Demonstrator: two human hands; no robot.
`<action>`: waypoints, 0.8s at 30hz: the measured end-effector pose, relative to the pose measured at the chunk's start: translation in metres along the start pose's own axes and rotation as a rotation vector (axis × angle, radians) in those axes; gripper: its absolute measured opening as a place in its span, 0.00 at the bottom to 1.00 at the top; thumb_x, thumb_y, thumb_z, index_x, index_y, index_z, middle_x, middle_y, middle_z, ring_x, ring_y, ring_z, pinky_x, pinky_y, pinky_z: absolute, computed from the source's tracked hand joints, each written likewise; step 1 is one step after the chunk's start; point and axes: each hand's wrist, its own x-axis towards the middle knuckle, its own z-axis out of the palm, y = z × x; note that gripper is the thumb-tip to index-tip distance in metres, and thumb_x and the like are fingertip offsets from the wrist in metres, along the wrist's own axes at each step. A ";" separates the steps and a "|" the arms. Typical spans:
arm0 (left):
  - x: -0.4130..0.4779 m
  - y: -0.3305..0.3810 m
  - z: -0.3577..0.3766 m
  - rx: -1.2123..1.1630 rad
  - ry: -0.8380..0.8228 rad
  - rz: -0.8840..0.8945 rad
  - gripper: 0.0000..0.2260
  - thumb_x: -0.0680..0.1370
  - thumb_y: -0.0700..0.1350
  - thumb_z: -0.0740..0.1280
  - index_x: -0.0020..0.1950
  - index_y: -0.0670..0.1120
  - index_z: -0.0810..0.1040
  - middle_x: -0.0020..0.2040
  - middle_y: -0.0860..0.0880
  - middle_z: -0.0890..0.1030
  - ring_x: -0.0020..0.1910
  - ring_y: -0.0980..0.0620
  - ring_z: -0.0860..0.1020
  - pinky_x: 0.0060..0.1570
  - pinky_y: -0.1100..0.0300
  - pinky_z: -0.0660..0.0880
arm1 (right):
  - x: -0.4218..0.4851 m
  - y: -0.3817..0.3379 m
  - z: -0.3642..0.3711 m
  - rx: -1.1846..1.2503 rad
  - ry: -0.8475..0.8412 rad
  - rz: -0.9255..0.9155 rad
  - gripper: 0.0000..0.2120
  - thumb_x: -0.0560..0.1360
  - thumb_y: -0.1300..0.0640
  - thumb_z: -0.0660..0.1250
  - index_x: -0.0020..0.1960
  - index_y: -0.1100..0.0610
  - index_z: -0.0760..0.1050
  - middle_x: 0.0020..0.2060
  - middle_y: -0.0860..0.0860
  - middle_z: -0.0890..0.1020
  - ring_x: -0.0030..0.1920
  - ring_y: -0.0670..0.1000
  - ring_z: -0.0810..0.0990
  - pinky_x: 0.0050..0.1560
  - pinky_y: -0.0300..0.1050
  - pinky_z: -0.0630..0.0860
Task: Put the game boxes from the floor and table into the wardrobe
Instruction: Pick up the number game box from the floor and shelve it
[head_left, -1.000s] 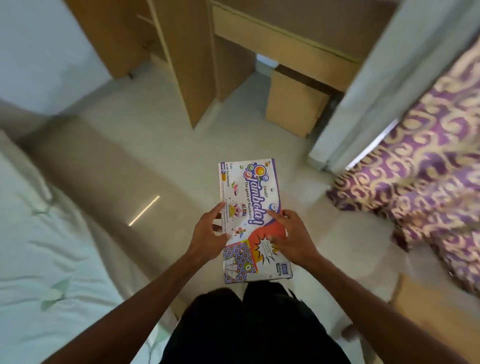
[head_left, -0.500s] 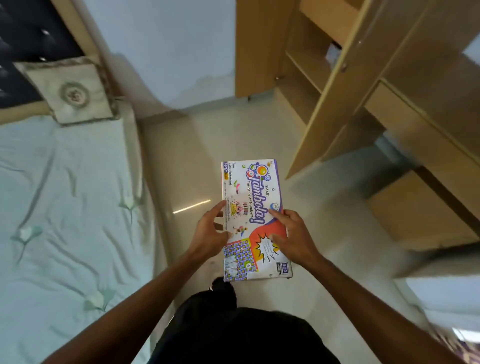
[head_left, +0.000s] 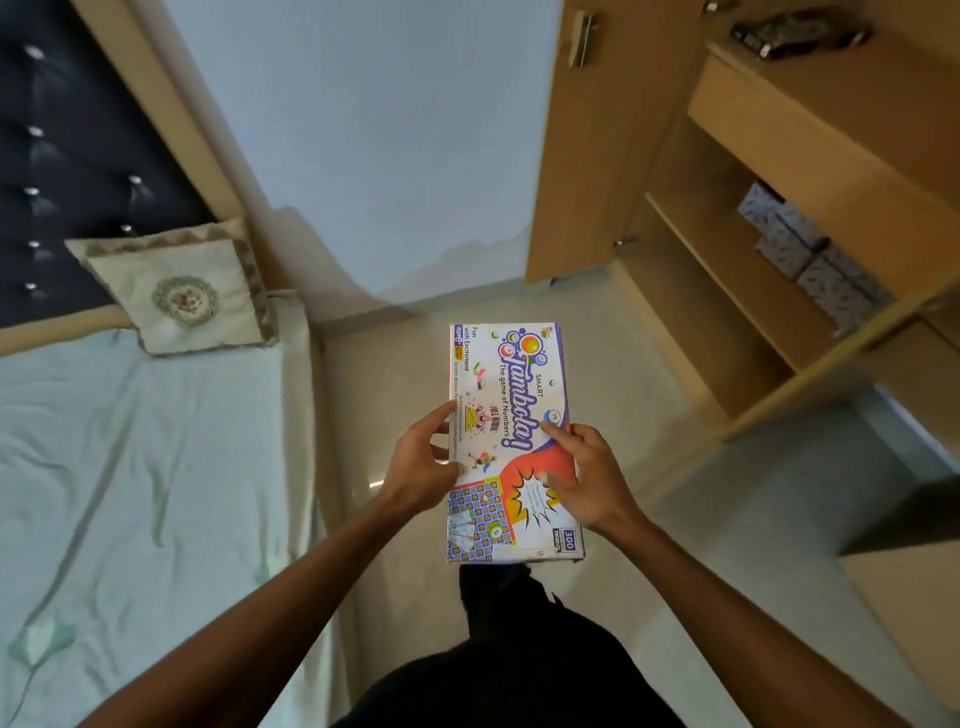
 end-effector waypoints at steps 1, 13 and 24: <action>0.024 0.009 -0.004 0.002 -0.010 -0.003 0.35 0.72 0.38 0.74 0.75 0.51 0.64 0.63 0.50 0.75 0.52 0.49 0.79 0.42 0.53 0.83 | 0.023 0.000 -0.006 0.006 0.004 0.005 0.30 0.74 0.57 0.71 0.73 0.46 0.64 0.62 0.51 0.68 0.63 0.50 0.72 0.57 0.48 0.80; 0.323 0.145 -0.022 -0.012 -0.081 0.082 0.35 0.73 0.37 0.73 0.76 0.51 0.63 0.63 0.49 0.74 0.51 0.51 0.78 0.33 0.63 0.78 | 0.310 -0.004 -0.120 0.021 0.146 0.051 0.32 0.72 0.58 0.72 0.73 0.47 0.65 0.60 0.49 0.69 0.60 0.50 0.74 0.58 0.45 0.79; 0.600 0.291 0.046 0.029 -0.347 0.213 0.29 0.75 0.34 0.69 0.74 0.48 0.68 0.66 0.48 0.75 0.54 0.48 0.77 0.31 0.64 0.79 | 0.503 0.037 -0.259 0.005 0.405 0.211 0.29 0.74 0.57 0.70 0.72 0.49 0.65 0.63 0.51 0.71 0.63 0.52 0.73 0.59 0.54 0.78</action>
